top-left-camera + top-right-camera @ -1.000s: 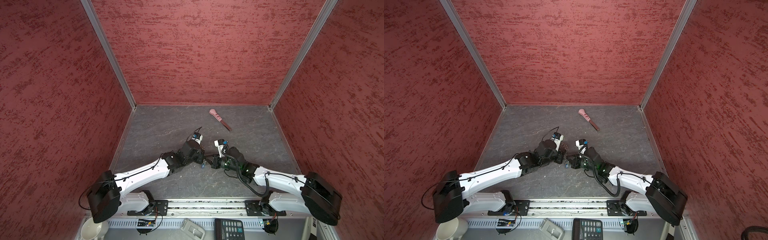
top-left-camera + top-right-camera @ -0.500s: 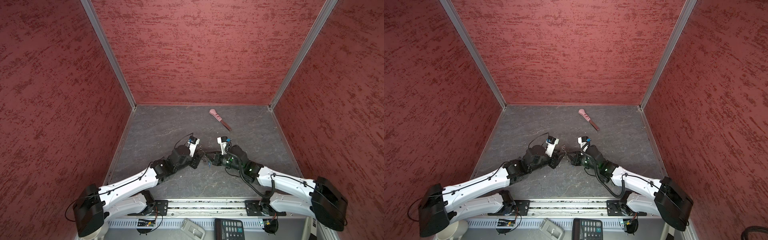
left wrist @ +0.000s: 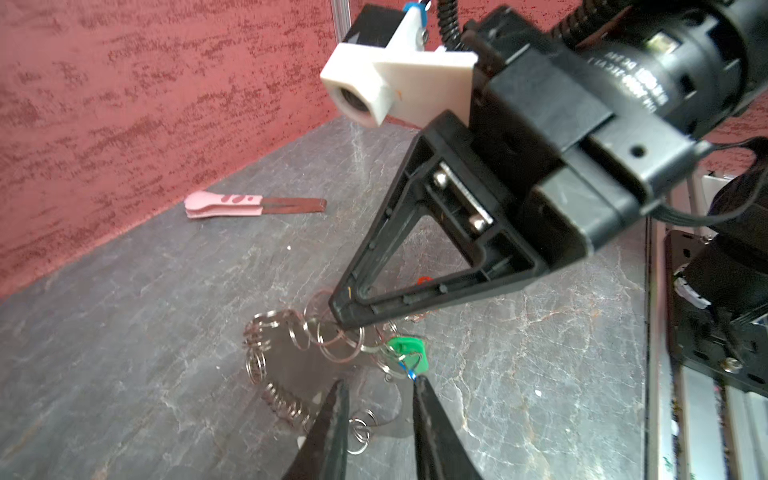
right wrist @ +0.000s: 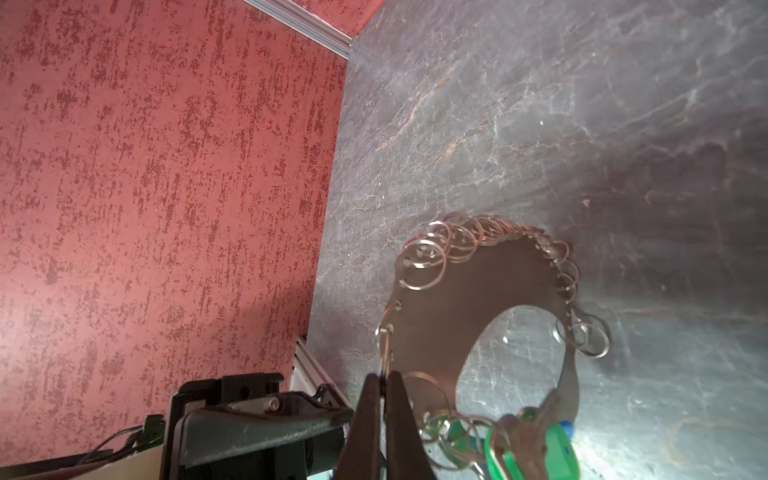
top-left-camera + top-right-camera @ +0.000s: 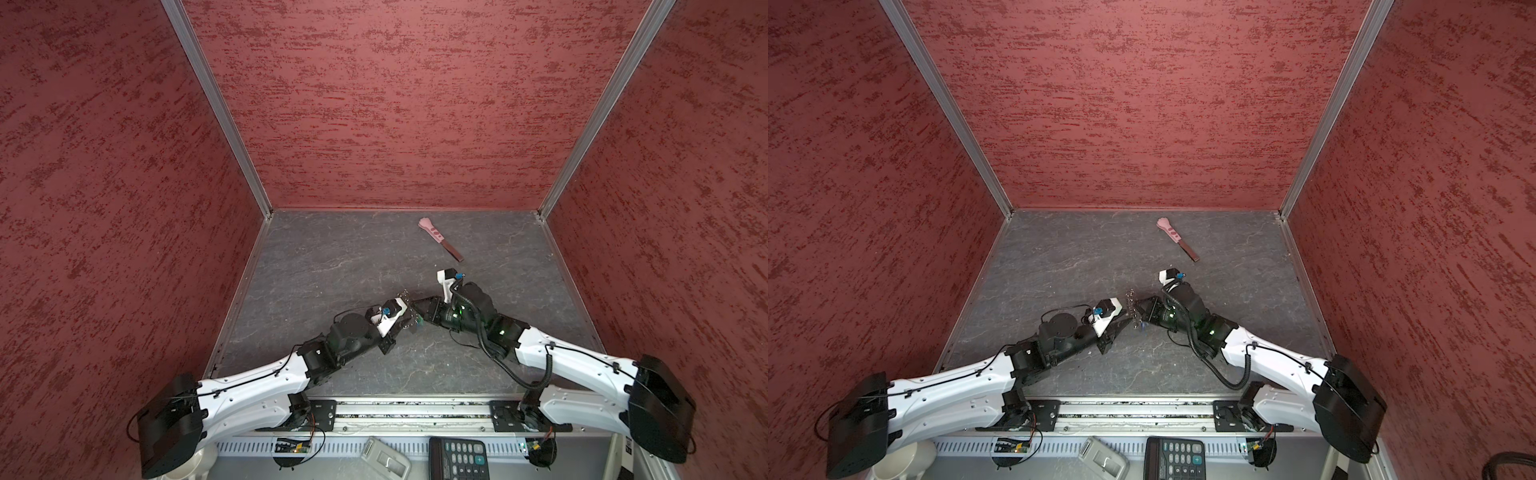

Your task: Put the keys on the keyring

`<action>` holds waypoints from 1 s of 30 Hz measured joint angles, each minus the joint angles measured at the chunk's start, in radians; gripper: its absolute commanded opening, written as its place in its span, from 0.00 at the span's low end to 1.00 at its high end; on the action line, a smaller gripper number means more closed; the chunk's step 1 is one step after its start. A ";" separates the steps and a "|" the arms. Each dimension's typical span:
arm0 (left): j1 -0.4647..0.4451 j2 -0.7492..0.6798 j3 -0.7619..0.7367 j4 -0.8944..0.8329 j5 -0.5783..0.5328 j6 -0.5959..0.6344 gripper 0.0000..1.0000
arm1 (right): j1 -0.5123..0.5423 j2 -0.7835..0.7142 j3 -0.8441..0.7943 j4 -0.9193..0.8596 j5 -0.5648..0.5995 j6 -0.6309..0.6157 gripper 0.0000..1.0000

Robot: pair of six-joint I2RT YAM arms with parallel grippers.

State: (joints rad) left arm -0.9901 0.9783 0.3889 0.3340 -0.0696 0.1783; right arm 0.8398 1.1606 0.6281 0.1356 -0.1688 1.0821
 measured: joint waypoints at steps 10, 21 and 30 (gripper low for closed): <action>-0.027 0.108 0.001 0.087 -0.065 0.163 0.20 | -0.001 -0.005 0.000 -0.037 -0.020 0.058 0.00; -0.042 0.136 0.007 0.118 -0.130 0.251 0.20 | -0.003 -0.006 0.035 -0.095 -0.042 0.064 0.00; -0.066 0.181 0.013 0.151 -0.190 0.300 0.19 | -0.007 -0.004 0.039 -0.120 -0.041 0.066 0.00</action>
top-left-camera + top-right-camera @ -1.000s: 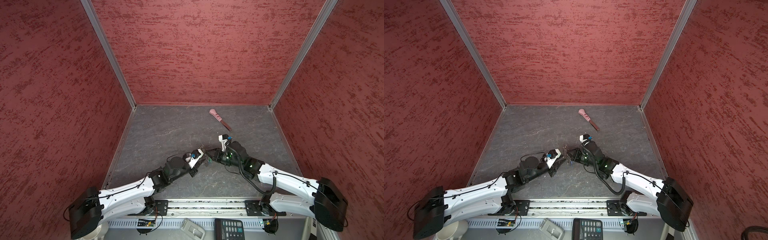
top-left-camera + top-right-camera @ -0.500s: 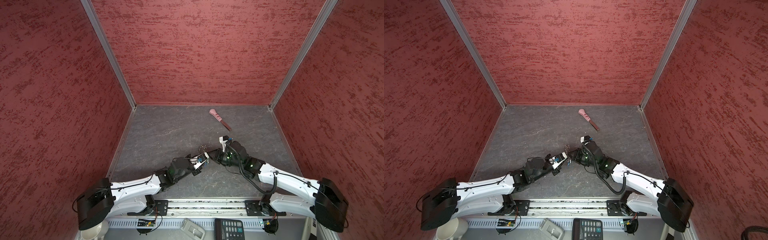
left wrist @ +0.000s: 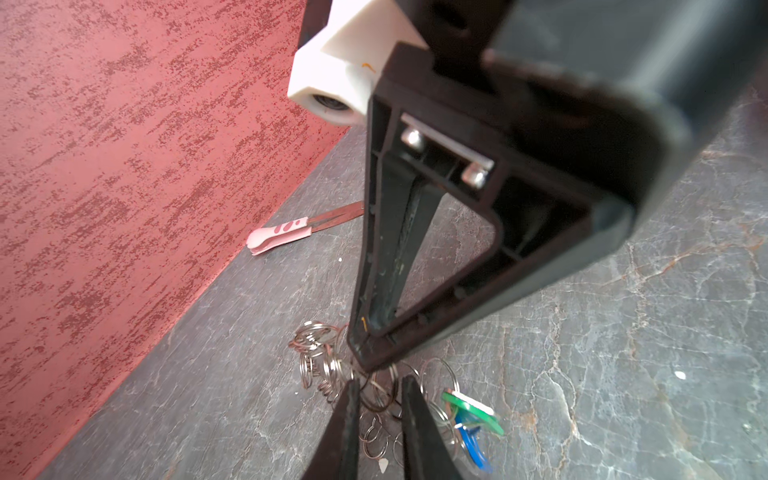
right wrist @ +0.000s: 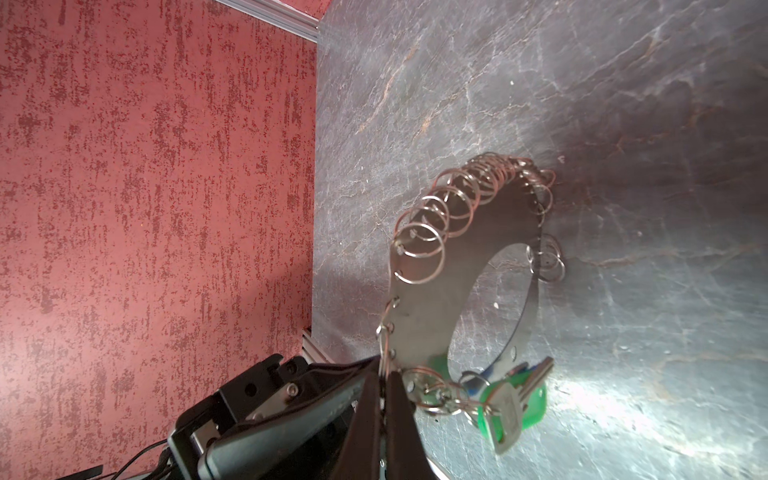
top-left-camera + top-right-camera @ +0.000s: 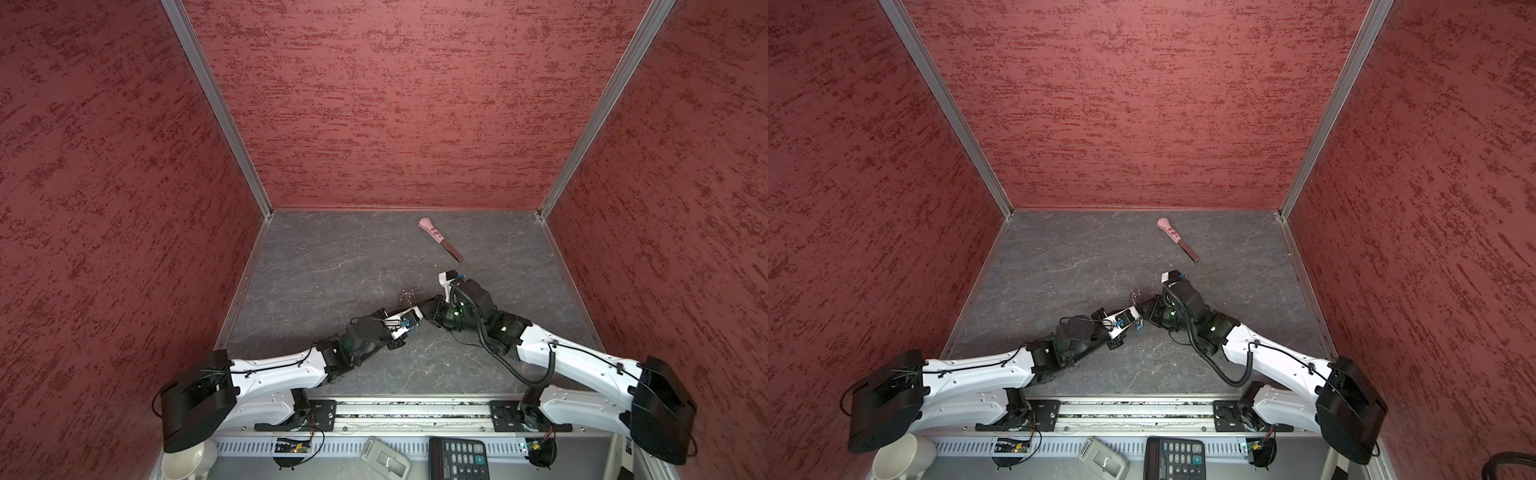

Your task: Put the keys on the keyring

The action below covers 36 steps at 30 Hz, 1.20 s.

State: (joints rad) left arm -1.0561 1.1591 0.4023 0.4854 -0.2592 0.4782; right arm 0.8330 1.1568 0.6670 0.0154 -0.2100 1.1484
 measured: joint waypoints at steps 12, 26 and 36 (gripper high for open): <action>-0.047 0.086 0.005 0.101 -0.111 0.071 0.06 | -0.011 0.008 0.013 -0.016 0.013 0.008 0.00; -0.056 0.120 0.006 0.154 -0.142 0.080 0.14 | -0.011 0.008 0.013 -0.012 0.032 0.032 0.00; -0.056 0.163 0.006 0.206 -0.179 0.080 0.05 | -0.012 0.022 0.013 -0.004 0.046 0.041 0.00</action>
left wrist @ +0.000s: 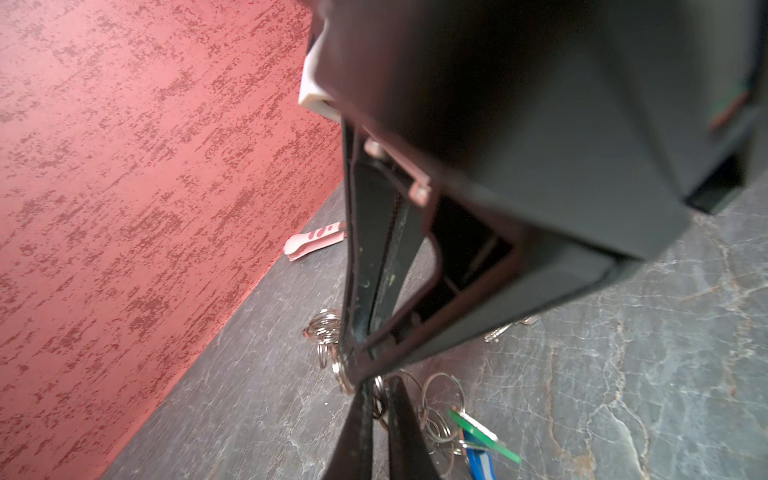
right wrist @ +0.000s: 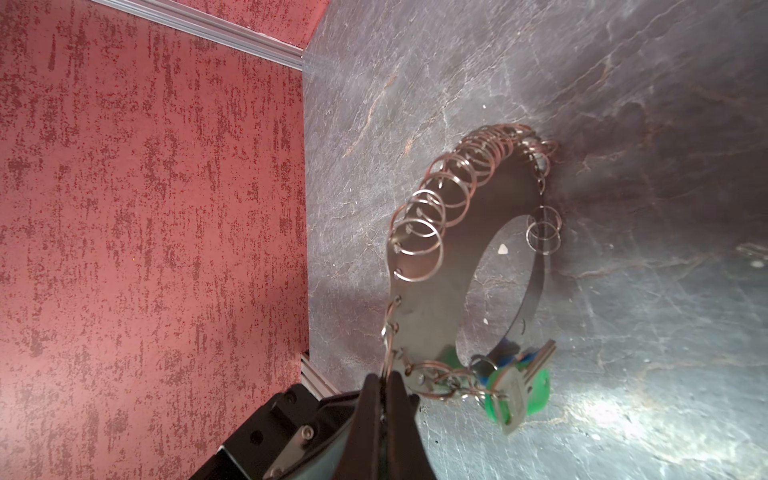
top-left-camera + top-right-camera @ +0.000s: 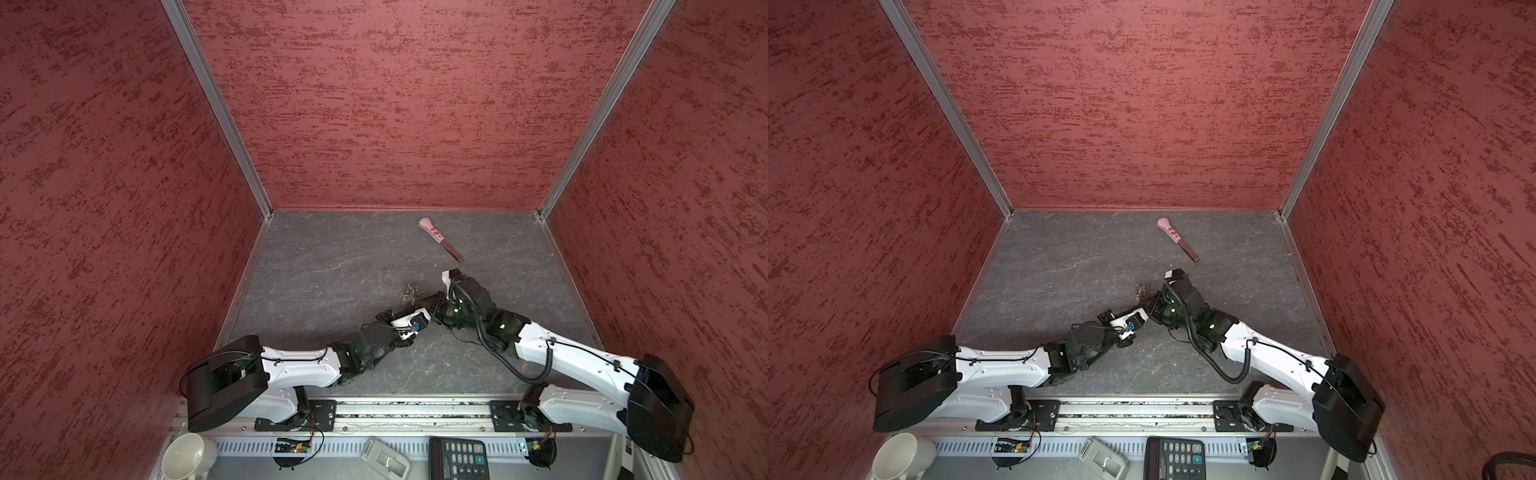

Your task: Put the keys on the keyring

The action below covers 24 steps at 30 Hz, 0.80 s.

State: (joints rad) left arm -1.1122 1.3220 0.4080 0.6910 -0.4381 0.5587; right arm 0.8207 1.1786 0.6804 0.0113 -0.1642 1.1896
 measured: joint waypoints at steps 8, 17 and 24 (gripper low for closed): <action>-0.004 0.009 0.000 0.022 -0.025 0.010 0.00 | 0.000 0.001 0.000 0.011 0.011 0.003 0.03; 0.013 -0.099 -0.001 -0.090 0.032 -0.055 0.00 | 0.000 -0.024 0.003 -0.008 0.013 -0.083 0.42; 0.061 -0.230 -0.001 -0.250 0.167 -0.106 0.00 | -0.013 -0.125 0.005 -0.010 0.070 -0.334 0.45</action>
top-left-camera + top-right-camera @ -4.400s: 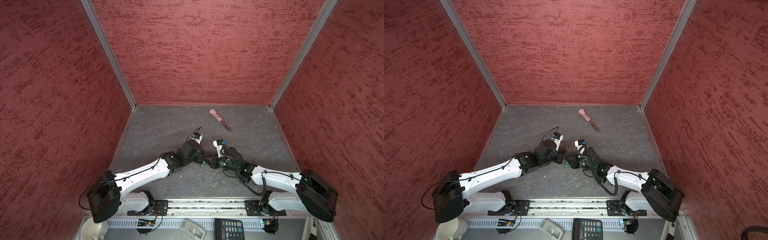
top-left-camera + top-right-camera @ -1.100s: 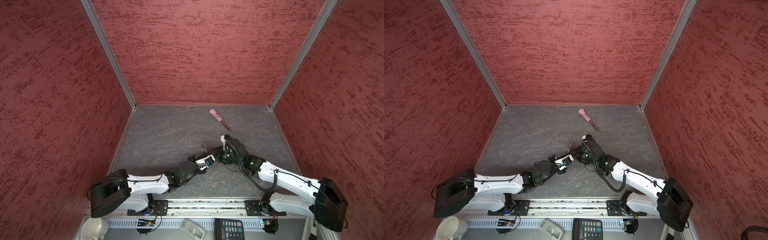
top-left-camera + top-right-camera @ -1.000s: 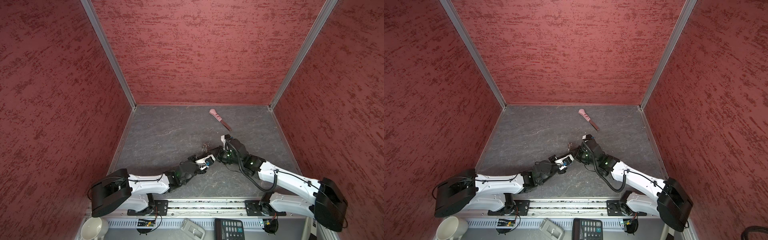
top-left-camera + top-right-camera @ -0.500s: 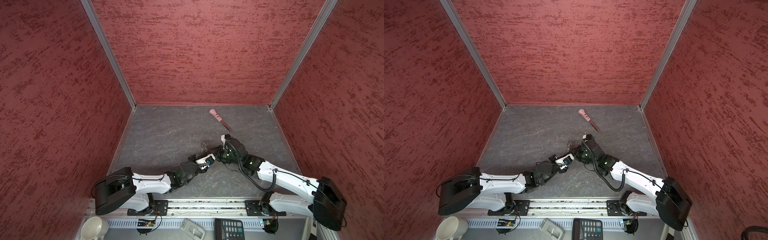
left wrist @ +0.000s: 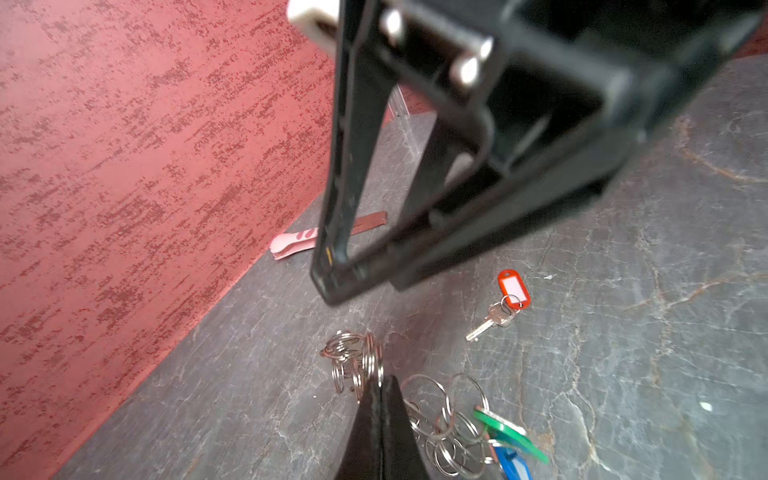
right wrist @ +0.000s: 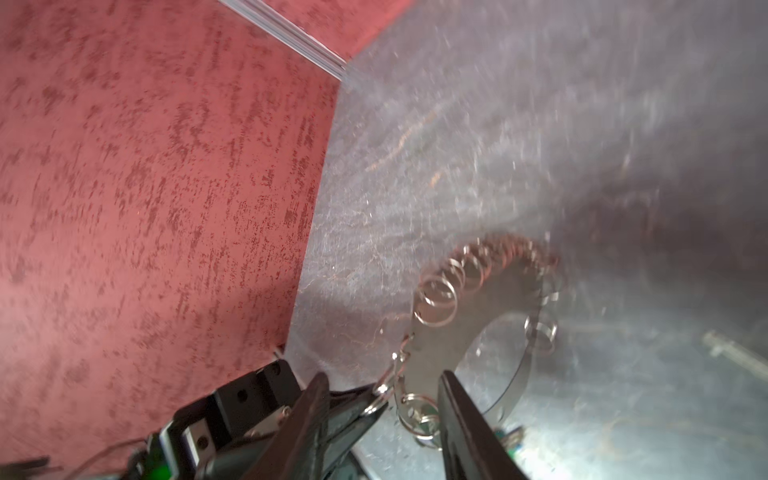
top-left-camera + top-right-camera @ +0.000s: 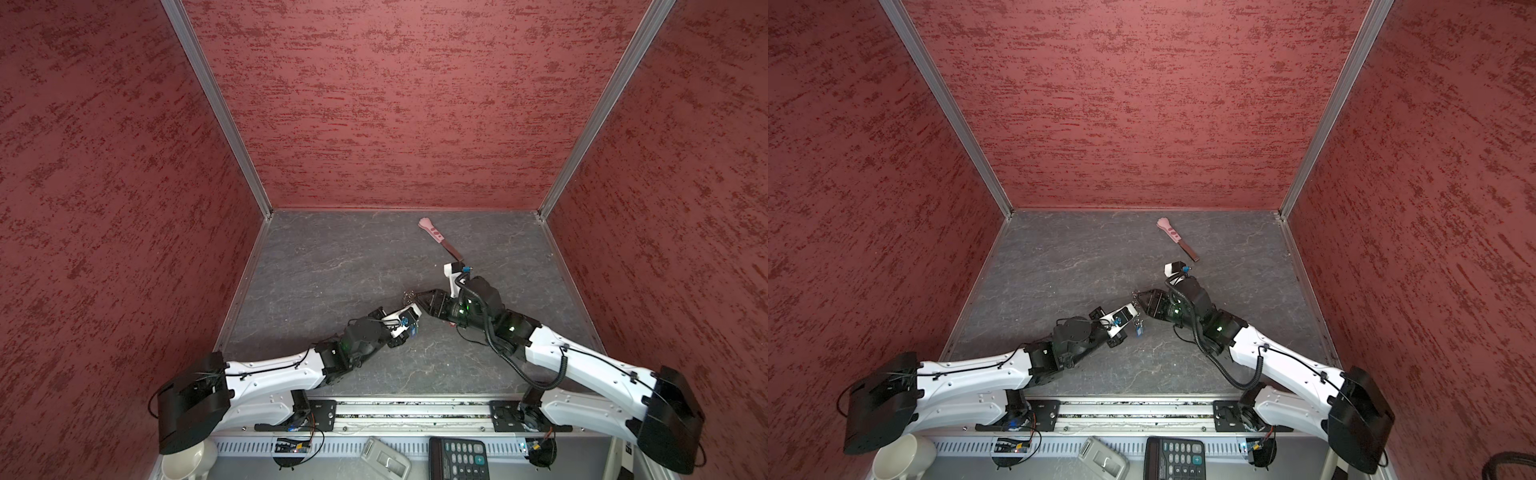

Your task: Put the keys on the keyring

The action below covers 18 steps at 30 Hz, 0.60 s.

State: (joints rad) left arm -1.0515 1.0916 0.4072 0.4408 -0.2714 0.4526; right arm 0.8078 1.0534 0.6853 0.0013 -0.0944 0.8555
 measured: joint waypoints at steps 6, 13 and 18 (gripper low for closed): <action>0.039 -0.076 0.000 -0.140 0.137 -0.023 0.00 | -0.002 -0.212 -0.209 0.190 0.021 -0.388 0.55; 0.042 -0.105 0.020 -0.242 0.242 -0.026 0.00 | -0.003 -0.230 -0.321 0.243 -0.050 -0.689 0.60; 0.043 -0.116 0.032 -0.275 0.291 -0.026 0.00 | -0.003 -0.225 -0.330 0.270 -0.130 -0.798 0.57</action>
State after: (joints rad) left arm -1.0084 0.9756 0.4389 0.1658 0.0196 0.4271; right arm 0.8051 0.8288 0.3557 0.2718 -0.2249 0.0574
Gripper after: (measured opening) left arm 0.047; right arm 0.590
